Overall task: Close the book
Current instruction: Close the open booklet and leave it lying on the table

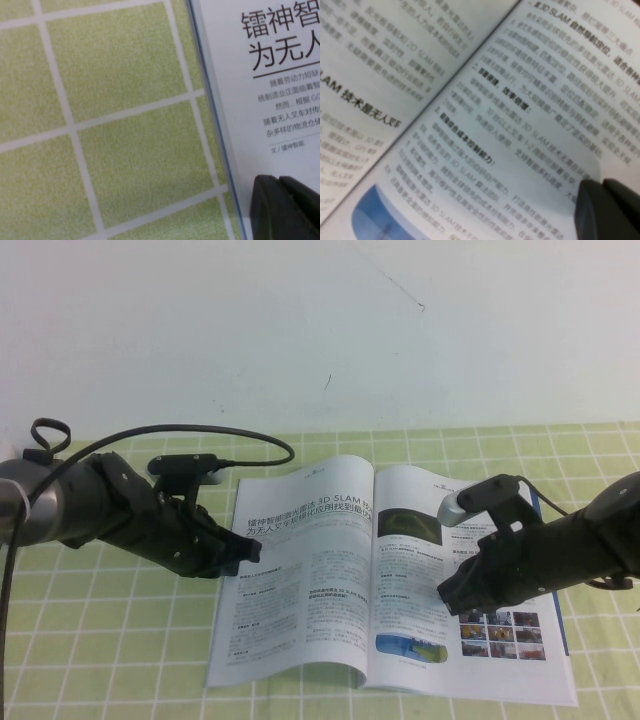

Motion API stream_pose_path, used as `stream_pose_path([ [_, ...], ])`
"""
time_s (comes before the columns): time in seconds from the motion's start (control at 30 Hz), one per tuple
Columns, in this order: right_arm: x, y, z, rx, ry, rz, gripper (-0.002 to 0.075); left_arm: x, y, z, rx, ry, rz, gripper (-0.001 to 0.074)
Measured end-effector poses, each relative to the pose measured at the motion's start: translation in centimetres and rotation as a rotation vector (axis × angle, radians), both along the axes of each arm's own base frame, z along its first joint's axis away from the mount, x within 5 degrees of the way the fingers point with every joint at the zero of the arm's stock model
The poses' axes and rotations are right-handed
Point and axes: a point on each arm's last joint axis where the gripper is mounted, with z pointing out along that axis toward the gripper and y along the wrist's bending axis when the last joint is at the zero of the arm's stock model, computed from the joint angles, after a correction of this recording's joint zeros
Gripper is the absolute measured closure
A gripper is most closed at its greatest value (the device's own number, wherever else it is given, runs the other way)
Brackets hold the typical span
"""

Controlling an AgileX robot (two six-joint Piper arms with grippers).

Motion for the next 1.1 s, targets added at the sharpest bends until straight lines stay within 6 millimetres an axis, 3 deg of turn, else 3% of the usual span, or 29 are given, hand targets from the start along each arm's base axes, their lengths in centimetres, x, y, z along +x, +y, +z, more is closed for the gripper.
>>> stream_pose_path([
  [0.33,0.0,0.0,0.0,-0.001,-0.001,-0.001,0.0729,0.0,0.2,0.0,0.037,-0.007,-0.019,0.0738],
  [0.73,0.0,0.0,0.0,-0.001,-0.001,-0.001,0.0729,0.3,2.3,1.4,0.209,-0.08,0.0,0.0738],
  [1.1,0.0,0.0,0.0,-0.002,-0.002,-0.002,0.0729,-0.1,1.2,0.5,0.202,-0.035,-0.013,0.0738],
])
